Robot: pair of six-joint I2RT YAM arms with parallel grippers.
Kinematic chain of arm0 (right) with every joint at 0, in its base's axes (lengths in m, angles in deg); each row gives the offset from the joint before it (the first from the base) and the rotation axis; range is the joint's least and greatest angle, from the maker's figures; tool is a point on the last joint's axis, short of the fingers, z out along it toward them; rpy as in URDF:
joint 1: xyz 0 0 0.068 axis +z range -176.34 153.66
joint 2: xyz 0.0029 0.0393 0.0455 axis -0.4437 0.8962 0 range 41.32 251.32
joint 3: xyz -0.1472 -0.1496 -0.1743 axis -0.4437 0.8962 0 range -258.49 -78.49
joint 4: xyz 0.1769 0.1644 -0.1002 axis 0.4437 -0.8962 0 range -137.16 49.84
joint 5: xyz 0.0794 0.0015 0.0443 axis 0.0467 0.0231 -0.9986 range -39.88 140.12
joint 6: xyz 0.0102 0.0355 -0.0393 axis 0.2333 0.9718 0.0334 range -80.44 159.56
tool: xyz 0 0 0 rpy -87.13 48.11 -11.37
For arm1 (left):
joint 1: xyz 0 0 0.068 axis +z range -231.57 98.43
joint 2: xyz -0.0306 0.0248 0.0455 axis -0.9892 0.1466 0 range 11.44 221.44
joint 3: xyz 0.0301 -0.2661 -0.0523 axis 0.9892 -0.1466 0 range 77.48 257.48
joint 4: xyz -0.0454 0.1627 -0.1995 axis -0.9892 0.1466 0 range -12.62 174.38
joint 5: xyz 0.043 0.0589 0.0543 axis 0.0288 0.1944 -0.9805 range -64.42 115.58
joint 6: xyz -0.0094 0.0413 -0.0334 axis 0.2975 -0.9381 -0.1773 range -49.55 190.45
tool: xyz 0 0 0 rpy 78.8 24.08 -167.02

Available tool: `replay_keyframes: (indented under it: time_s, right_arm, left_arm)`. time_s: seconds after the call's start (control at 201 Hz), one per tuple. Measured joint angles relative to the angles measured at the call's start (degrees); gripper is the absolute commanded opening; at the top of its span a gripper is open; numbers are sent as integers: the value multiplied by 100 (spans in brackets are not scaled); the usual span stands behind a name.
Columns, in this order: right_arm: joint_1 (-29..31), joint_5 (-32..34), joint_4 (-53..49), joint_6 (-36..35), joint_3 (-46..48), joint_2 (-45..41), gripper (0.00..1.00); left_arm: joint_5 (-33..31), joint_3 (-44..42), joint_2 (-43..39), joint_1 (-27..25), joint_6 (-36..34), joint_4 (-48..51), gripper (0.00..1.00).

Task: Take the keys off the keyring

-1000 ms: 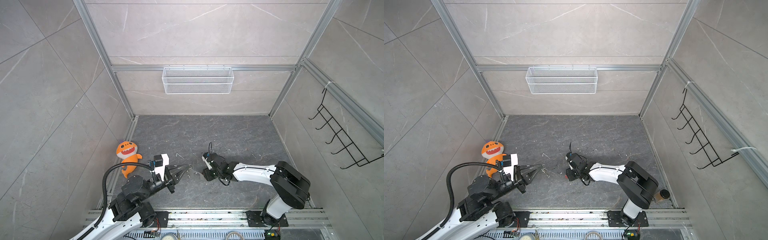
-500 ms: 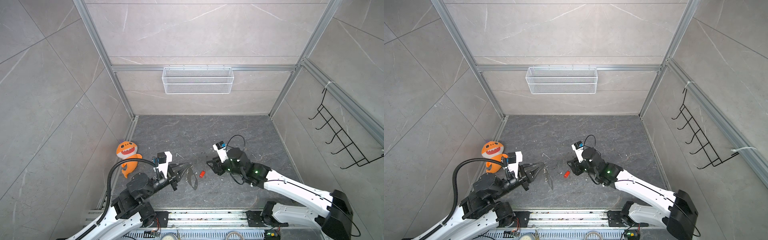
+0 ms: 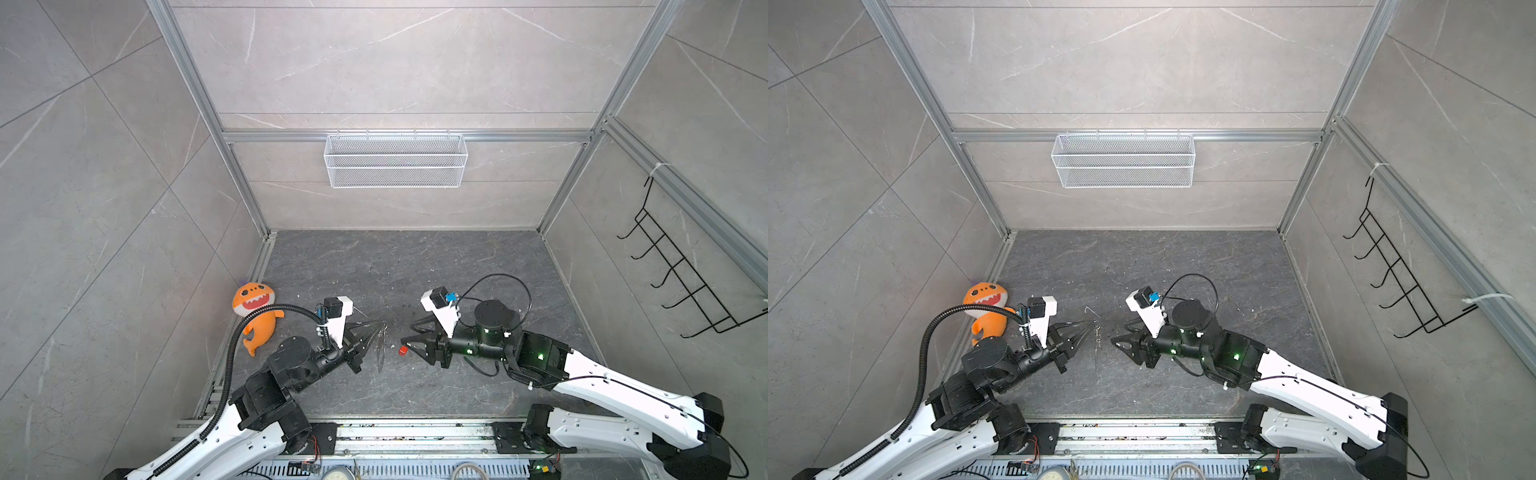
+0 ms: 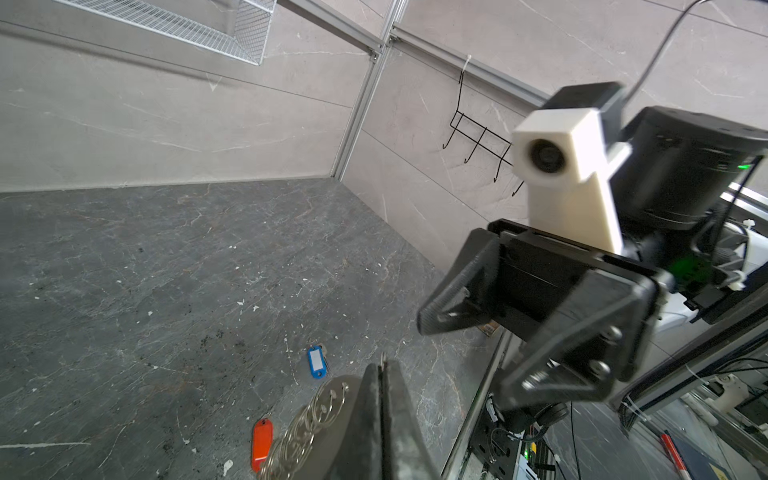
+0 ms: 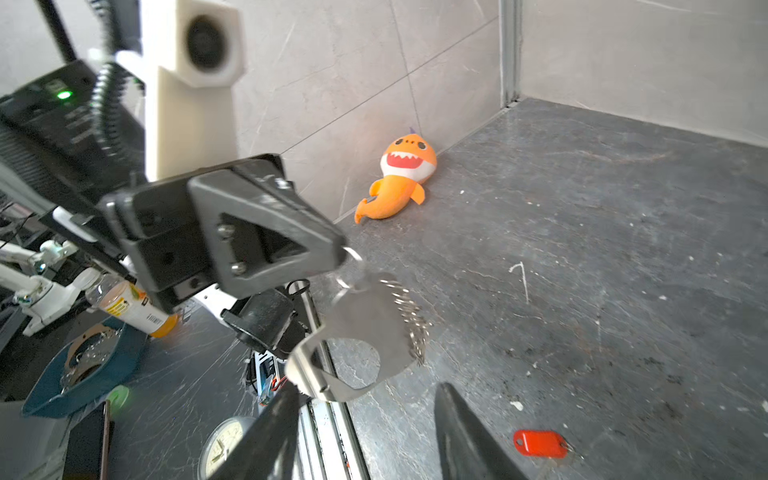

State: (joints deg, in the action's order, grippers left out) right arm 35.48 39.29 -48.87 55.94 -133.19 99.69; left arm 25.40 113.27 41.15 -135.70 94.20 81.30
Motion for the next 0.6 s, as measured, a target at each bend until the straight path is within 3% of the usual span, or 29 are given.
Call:
replay_keyframes:
  time_s: [0.164,0.354,0.438,0.598]
  right_arm:
    - [581,719,149,-144,-116,229,63]
    - [719,1241,164,-210,-170,671,63]
    - [723,1403,155,-208,-214,876,58]
    - [723,1720,72,-219,-232,1084,36]
  left_arm:
    - [-85,9,111,0,39,-2,0]
    - [-109,9,136,0,83,-11,0]
    - [-103,9,136,0,96,-15,0]
    - [-103,11,133,0,116,-15,0]
